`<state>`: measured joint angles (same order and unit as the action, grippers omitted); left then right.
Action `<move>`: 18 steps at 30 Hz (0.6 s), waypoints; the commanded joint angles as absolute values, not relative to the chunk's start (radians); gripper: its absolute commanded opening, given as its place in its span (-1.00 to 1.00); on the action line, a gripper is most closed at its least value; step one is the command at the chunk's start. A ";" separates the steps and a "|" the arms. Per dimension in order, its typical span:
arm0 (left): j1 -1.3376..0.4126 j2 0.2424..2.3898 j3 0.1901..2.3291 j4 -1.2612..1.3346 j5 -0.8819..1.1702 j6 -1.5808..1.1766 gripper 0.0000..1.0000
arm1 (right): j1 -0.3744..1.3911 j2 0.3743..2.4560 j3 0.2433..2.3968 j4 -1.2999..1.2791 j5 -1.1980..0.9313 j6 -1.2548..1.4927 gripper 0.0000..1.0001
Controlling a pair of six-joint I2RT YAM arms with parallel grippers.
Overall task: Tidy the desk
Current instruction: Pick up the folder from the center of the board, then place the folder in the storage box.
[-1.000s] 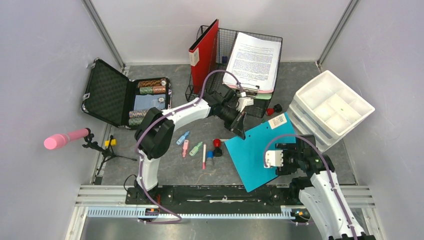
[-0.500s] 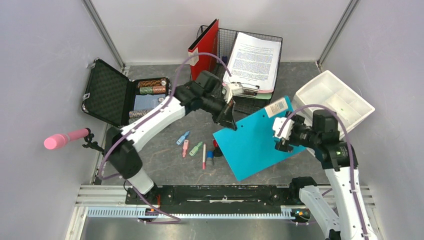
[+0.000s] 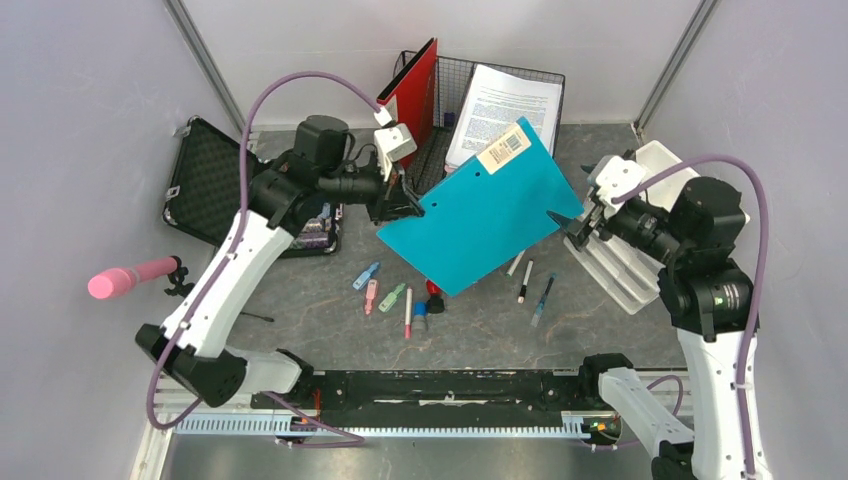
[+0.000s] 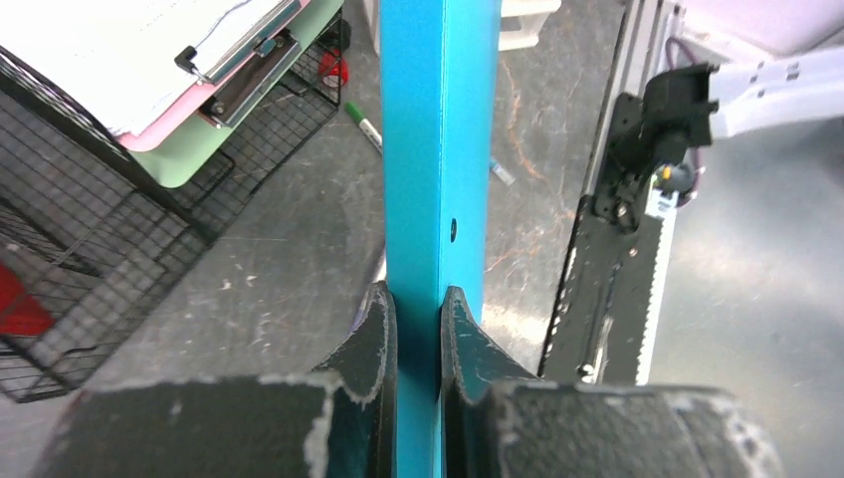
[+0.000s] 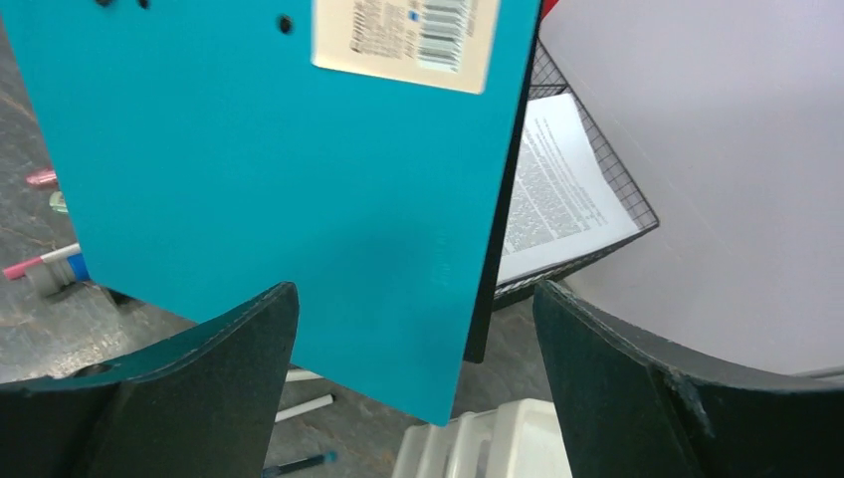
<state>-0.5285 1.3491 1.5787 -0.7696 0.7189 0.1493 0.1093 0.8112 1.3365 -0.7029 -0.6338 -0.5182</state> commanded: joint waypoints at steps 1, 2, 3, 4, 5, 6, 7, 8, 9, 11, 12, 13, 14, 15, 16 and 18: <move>-0.535 1.233 1.588 -0.832 0.679 0.399 -0.95 | 0.112 0.858 1.360 -0.653 -0.669 -0.430 0.88; -0.535 1.219 1.578 -0.840 0.668 0.426 -0.96 | 0.111 0.861 1.355 -0.648 -0.682 -0.436 0.90; -0.536 1.201 1.562 -0.841 0.654 0.453 -0.96 | 0.111 0.863 1.346 -0.641 -0.693 -0.444 0.90; -0.536 1.182 1.549 -0.841 0.644 0.477 -0.95 | 0.112 0.866 1.336 -0.637 -0.703 -0.450 0.91; -0.535 1.167 1.532 -0.841 0.641 0.502 -0.96 | 0.112 0.869 1.327 -0.635 -0.724 -0.455 0.91; -0.536 1.148 1.515 -0.841 0.641 0.535 -0.96 | 0.111 0.874 1.316 -0.635 -0.741 -0.461 0.91; -0.537 1.131 1.489 -0.841 0.641 0.562 -0.96 | 0.112 0.880 1.305 -0.636 -0.768 -0.465 0.92; -0.537 1.114 1.468 -0.841 0.643 0.587 -0.96 | 0.112 0.885 1.291 -0.635 -0.807 -0.474 0.92; -0.537 1.104 1.456 -0.841 0.637 0.604 -0.96 | 0.112 0.891 1.275 -0.636 -0.845 -0.480 0.92; -0.537 1.095 1.445 -0.848 0.629 0.627 -0.95 | 0.112 0.904 1.241 -0.639 -0.935 -0.499 0.93; -0.537 1.093 1.438 -0.853 0.633 0.639 -0.95 | 0.112 0.913 1.229 -0.643 -0.984 -0.508 0.93; -0.537 1.088 1.431 -0.853 0.640 0.649 -0.96 | 0.112 0.921 1.218 -0.651 -1.022 -0.523 0.93; -0.537 1.086 1.428 -0.853 0.647 0.655 -0.96 | 0.112 0.930 1.209 -0.652 -1.041 -0.529 0.93; -0.537 1.085 1.425 -0.853 0.652 0.663 -0.95 | 0.111 0.938 1.202 -0.660 -1.060 -0.545 0.93; -0.537 1.084 1.425 -0.854 0.656 0.667 -0.96 | 0.112 0.943 1.195 -0.676 -1.084 -0.578 0.94; -0.537 1.087 1.425 -0.854 0.667 0.676 -0.95 | 0.112 0.951 1.170 -0.682 -1.125 -0.610 0.94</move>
<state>-0.5346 1.1095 1.4128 -0.9085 0.6285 0.5961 0.1097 0.9421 1.2022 -0.6708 -0.9730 -0.5320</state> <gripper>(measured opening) 0.140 0.968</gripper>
